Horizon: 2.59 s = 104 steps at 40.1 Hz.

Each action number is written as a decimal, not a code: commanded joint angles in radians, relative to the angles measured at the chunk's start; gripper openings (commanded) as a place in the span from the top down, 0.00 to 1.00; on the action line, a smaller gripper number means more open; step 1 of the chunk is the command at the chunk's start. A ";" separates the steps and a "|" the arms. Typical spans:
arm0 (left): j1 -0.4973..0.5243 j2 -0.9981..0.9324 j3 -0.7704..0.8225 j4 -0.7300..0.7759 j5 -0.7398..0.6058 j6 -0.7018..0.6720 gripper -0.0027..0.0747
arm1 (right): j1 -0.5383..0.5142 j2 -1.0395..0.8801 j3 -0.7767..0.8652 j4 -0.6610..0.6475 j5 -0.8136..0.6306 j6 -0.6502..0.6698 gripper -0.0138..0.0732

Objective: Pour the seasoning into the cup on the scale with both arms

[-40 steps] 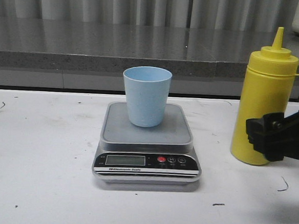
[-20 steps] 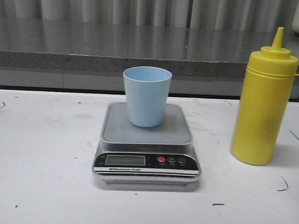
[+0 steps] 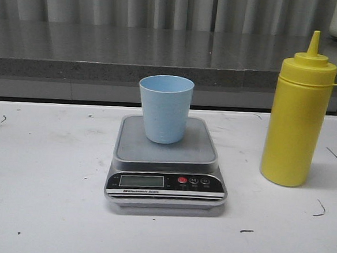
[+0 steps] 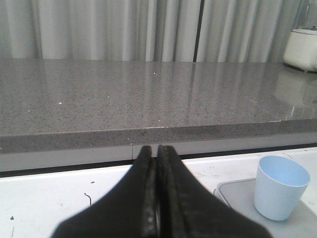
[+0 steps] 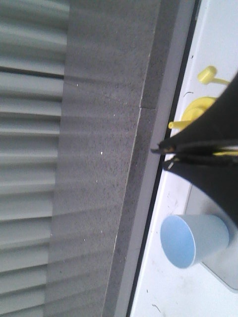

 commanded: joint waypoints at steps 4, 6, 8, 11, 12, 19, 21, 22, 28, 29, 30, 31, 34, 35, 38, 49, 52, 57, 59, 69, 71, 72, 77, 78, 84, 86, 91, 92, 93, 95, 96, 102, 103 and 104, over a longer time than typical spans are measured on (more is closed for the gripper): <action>0.004 0.007 -0.028 -0.008 -0.088 -0.008 0.99 | -0.172 -0.013 -0.231 0.113 0.258 -0.133 0.97; 0.004 0.007 -0.028 -0.008 -0.088 -0.008 0.99 | -0.252 -0.013 -0.250 0.113 0.291 -0.133 0.97; 0.004 0.007 -0.028 -0.008 -0.088 -0.008 0.99 | -0.329 -0.013 -0.264 0.113 0.336 -0.133 0.97; 0.004 0.007 -0.028 -0.008 -0.088 -0.008 0.99 | -0.444 -0.017 -0.268 0.113 0.409 -0.131 0.97; 0.004 0.007 -0.028 -0.008 -0.088 -0.008 0.99 | -0.475 -0.019 -0.268 0.113 0.424 -0.128 0.97; 0.004 0.007 -0.028 -0.008 -0.088 -0.008 0.99 | -0.484 -0.037 -0.265 0.111 0.428 -0.118 0.97; 0.004 0.007 -0.028 -0.008 -0.088 -0.008 0.99 | -0.484 -0.037 -0.265 0.111 0.427 -0.118 0.97; 0.004 0.007 -0.028 -0.008 -0.088 -0.008 0.99 | -0.484 -0.037 -0.265 0.111 0.427 -0.118 0.97; 0.004 0.007 -0.028 -0.008 -0.088 -0.008 0.99 | -0.484 -0.037 -0.265 0.111 0.428 -0.118 0.97; 0.004 0.007 -0.028 -0.008 -0.088 -0.008 0.99 | -0.484 -0.037 -0.265 0.111 0.431 -0.118 0.97; 0.004 0.007 -0.028 -0.008 -0.088 -0.008 0.99 | -0.484 -0.037 -0.265 0.111 0.434 -0.118 0.97; 0.004 0.007 -0.028 -0.008 -0.088 -0.008 0.99 | -0.484 -0.037 -0.265 0.111 0.435 -0.118 0.97; 0.004 0.007 -0.028 -0.008 -0.088 -0.008 0.99 | -0.484 -0.037 -0.265 0.111 0.438 -0.118 0.97; 0.004 0.007 -0.028 -0.008 -0.088 -0.008 0.99 | -0.484 -0.037 -0.265 0.111 0.438 -0.118 0.97; 0.004 0.007 -0.028 -0.008 -0.088 -0.008 0.99 | -0.484 -0.037 -0.265 0.111 0.438 -0.118 0.97; 0.004 0.007 -0.028 -0.008 -0.088 -0.008 0.99 | -0.484 -0.037 -0.265 0.112 0.438 -0.118 0.97; 0.004 0.007 -0.028 -0.008 -0.088 -0.008 0.99 | -0.484 -0.037 -0.265 0.112 0.438 -0.118 0.97; 0.004 0.007 -0.028 -0.008 -0.088 -0.008 0.99 | -0.484 -0.037 -0.265 0.112 0.438 -0.118 0.97; 0.004 0.007 -0.028 -0.008 -0.088 -0.008 0.99 | -0.484 -0.037 -0.265 0.112 0.438 -0.118 0.97; 0.004 0.007 -0.028 -0.008 -0.088 -0.008 0.99 | -0.484 -0.037 -0.265 0.112 0.438 -0.118 0.97; 0.004 0.007 -0.028 -0.008 -0.088 -0.008 0.99 | -0.484 -0.037 -0.265 0.112 0.438 -0.118 0.97; 0.004 0.007 -0.028 -0.008 -0.088 -0.008 0.99 | -0.484 -0.037 -0.265 0.112 0.438 -0.118 0.97; 0.004 0.007 -0.028 -0.008 -0.088 -0.008 0.99 | -0.484 -0.037 -0.265 0.112 0.438 -0.118 0.97; 0.004 0.007 -0.028 -0.008 -0.088 -0.008 0.99 | -0.484 -0.037 -0.265 0.112 0.438 -0.118 0.97; 0.004 0.003 -0.011 -0.008 -0.099 -0.008 0.99 | -0.484 -0.037 -0.265 0.112 0.438 -0.118 0.97; 0.006 -0.008 0.008 -0.008 -0.099 -0.008 0.99 | -0.484 -0.037 -0.265 0.112 0.438 -0.118 0.97; 0.028 -0.063 0.075 -0.009 -0.097 -0.008 0.99 | -0.484 -0.037 -0.265 0.112 0.438 -0.118 0.97; 0.038 -0.084 0.094 -0.016 -0.097 -0.008 0.99 | -0.484 -0.037 -0.265 0.112 0.438 -0.118 0.97; 0.047 -0.108 0.114 -0.028 -0.097 -0.008 0.99 | -0.484 -0.037 -0.265 0.112 0.438 -0.118 0.97; 0.076 -0.154 0.153 -0.034 -0.095 -0.008 0.99 | -0.484 -0.037 -0.265 0.112 0.438 -0.118 0.97; 0.092 -0.182 0.176 -0.039 -0.095 -0.008 0.99 | -0.484 -0.037 -0.265 0.112 0.438 -0.118 0.97; 0.176 -0.317 0.286 -0.050 -0.095 -0.008 0.99 | -0.484 -0.037 -0.265 0.112 0.438 -0.118 0.97; 0.185 -0.335 0.300 -0.052 -0.095 -0.008 0.99 | -0.484 -0.037 -0.265 0.112 0.438 -0.118 0.97; 0.195 -0.346 0.308 -0.055 -0.095 -0.008 0.99 | -0.484 -0.037 -0.265 0.112 0.438 -0.118 0.97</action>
